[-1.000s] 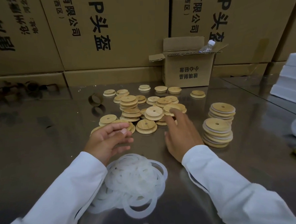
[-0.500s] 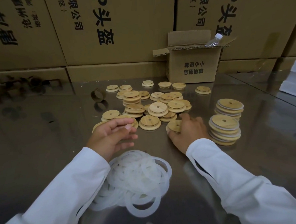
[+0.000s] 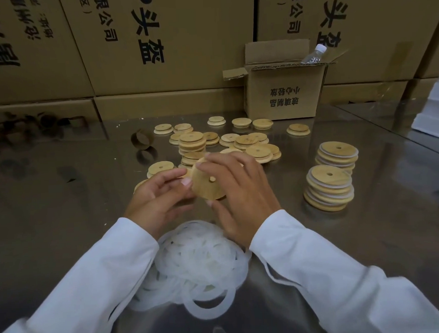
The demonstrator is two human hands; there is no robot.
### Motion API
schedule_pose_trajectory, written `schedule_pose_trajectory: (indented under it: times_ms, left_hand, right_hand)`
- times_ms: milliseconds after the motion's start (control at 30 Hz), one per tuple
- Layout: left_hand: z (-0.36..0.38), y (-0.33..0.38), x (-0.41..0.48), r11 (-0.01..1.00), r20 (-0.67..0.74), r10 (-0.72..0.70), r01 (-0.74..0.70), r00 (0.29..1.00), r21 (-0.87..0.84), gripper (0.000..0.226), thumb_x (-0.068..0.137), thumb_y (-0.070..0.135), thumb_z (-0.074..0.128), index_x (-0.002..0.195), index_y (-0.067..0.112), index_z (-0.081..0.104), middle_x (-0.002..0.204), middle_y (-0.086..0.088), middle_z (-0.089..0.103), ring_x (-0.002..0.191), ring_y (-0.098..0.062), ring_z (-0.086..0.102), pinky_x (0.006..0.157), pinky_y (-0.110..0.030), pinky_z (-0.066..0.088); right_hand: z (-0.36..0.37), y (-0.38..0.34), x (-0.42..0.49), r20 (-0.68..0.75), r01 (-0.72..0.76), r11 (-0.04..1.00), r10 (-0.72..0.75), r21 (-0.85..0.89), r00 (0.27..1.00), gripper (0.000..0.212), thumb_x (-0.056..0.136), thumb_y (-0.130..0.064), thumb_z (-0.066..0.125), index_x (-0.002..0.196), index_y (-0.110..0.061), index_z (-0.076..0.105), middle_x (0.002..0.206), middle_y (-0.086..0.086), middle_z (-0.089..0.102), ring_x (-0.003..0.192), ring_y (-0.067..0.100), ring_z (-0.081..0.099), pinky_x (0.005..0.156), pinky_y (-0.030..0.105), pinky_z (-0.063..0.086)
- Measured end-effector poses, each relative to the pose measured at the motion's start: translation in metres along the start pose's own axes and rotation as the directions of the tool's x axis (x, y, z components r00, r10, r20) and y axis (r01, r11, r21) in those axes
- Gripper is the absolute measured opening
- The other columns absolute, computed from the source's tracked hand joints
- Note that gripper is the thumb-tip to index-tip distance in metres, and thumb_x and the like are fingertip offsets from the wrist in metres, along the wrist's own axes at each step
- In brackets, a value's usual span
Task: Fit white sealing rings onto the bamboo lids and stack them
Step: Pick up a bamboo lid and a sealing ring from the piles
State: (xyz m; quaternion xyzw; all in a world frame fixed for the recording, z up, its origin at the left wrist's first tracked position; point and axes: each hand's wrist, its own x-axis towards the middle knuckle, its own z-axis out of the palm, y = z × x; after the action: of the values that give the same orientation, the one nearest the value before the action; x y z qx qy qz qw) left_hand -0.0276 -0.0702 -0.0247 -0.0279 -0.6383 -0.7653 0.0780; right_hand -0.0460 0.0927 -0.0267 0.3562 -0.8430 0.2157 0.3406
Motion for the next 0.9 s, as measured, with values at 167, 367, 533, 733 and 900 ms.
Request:
schedule_pose_trajectory:
  times_ms: [167,367,533,733,900]
  left_hand:
    - [0.0,0.0,-0.002,0.998,0.086,0.033,-0.039,0.996,0.059,0.039,0.066,0.028,0.063,0.096,0.003,0.065,0.082,-0.009,0.069,0.075,-0.02,0.066,0.07,-0.03,0.056]
    - [-0.004,-0.001,0.003,0.997,-0.047,0.041,-0.038,0.998,0.06,0.019,0.074,0.023,0.061,0.082,0.007,0.066,0.076,-0.007,0.07,0.074,-0.019,0.068,0.06,-0.024,0.055]
    - [-0.01,-0.001,0.007,0.992,-0.228,0.029,0.0,0.973,0.128,0.012,0.086,0.025,0.059,0.084,0.016,0.066,0.09,-0.009,0.065,0.091,-0.027,0.062,0.081,-0.041,0.054]
    - [-0.008,0.002,0.006,0.998,-0.225,-0.027,0.04,0.974,0.053,0.012,0.088,0.025,0.055,0.088,0.017,0.064,0.095,-0.007,0.064,0.09,-0.023,0.063,0.056,-0.026,0.056]
    - [-0.004,0.002,0.004,0.995,-0.183,-0.102,0.1,0.978,-0.019,0.014,0.089,0.023,0.053,0.088,0.012,0.062,0.106,-0.014,0.058,0.096,-0.031,0.061,0.056,-0.032,0.058]
  right_hand:
    - [0.006,-0.011,-0.004,0.002,-0.007,0.986,0.006,0.169,1.0,0.064,0.07,-0.014,0.07,0.129,-0.014,0.047,0.134,0.003,0.048,0.123,0.018,0.032,0.103,0.039,0.035]
    - [0.005,-0.006,-0.005,0.058,-0.125,0.946,0.113,0.299,0.992,0.065,0.076,-0.028,0.067,0.133,-0.021,0.038,0.133,-0.004,0.045,0.122,0.01,0.039,0.104,0.032,0.034]
    - [0.011,-0.001,-0.011,0.248,-0.389,0.86,0.319,0.331,0.915,0.014,0.083,-0.024,0.061,0.097,-0.022,0.063,0.095,-0.011,0.058,0.099,0.01,0.052,0.09,0.035,0.043]
    - [0.002,0.008,-0.012,0.507,-0.574,0.658,0.322,0.488,0.8,0.01,0.08,-0.024,0.067,0.07,-0.025,0.068,0.072,-0.015,0.064,0.074,-0.007,0.056,0.066,0.002,0.038]
    - [-0.004,0.013,-0.012,0.573,-0.589,0.62,0.26,0.517,0.777,0.006,0.077,-0.02,0.071,0.072,-0.022,0.073,0.078,-0.007,0.064,0.077,0.007,0.06,0.077,0.02,0.046]
